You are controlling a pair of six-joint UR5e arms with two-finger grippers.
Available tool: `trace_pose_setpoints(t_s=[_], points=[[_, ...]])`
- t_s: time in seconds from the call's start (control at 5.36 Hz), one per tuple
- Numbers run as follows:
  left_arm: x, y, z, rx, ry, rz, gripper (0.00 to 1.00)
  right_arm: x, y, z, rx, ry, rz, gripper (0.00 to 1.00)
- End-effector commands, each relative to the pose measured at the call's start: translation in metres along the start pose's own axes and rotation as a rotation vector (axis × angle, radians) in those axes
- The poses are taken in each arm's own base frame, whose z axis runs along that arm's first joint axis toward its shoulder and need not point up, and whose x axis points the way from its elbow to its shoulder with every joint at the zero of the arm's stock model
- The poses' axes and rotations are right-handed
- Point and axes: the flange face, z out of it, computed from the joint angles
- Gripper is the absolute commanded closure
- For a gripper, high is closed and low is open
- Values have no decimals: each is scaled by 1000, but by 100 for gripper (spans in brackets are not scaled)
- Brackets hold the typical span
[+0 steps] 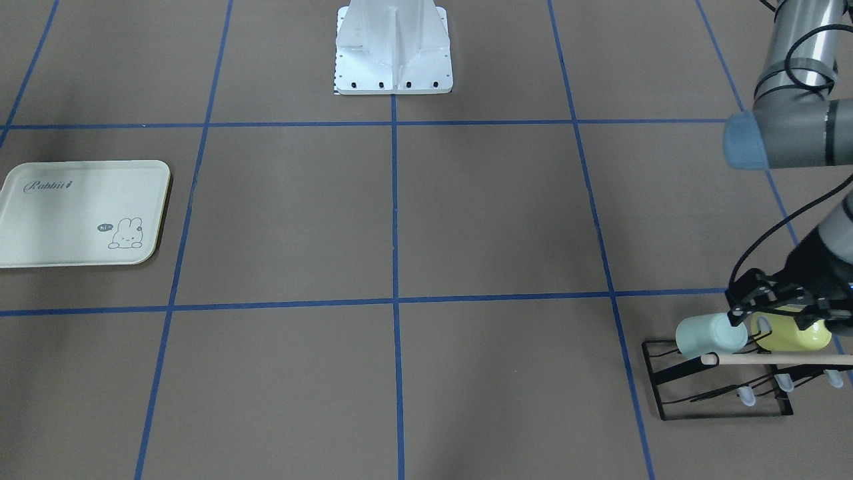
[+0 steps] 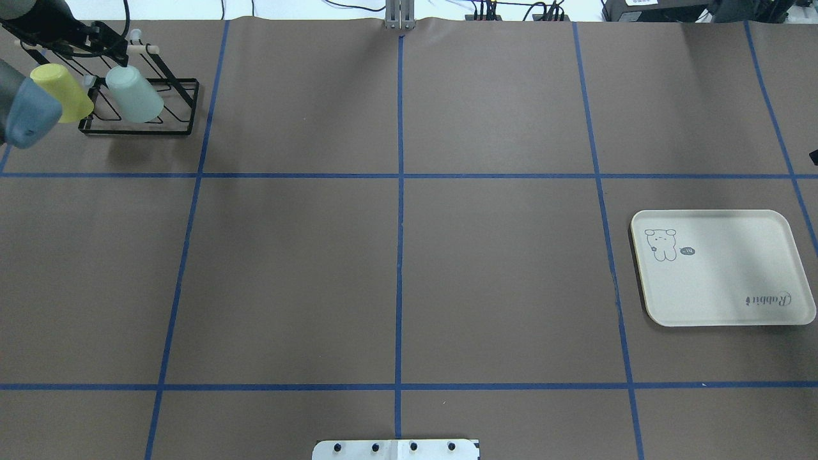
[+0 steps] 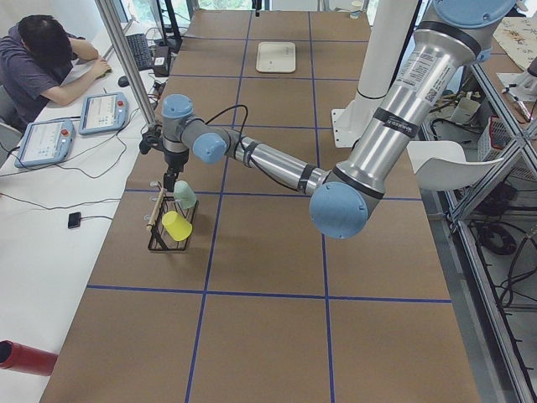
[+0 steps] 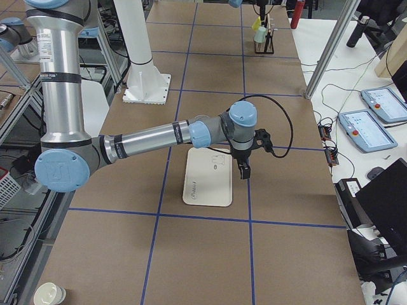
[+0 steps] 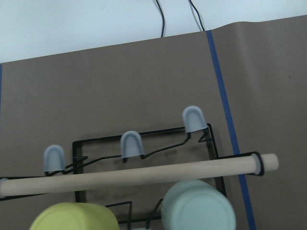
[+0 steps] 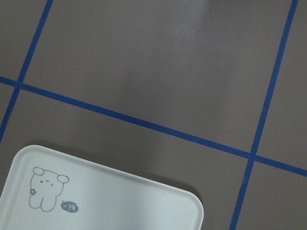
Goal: Left arm grabs green cup and hands to right arm on tray
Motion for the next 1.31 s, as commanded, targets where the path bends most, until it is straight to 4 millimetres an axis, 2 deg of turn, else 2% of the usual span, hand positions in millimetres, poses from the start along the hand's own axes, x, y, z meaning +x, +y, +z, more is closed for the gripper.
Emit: trace_pose_setpoints(t_s=[0.0, 0.75, 1.12], points=[[25, 10, 24, -24, -8, 3, 0, 0, 0, 1, -1, 1, 0, 0], [13, 8, 49, -67, -34, 49, 0, 0, -1, 0, 0, 1, 0, 0], [12, 6, 54, -73, -36, 48, 1, 0, -1, 0, 0, 1, 0, 0]])
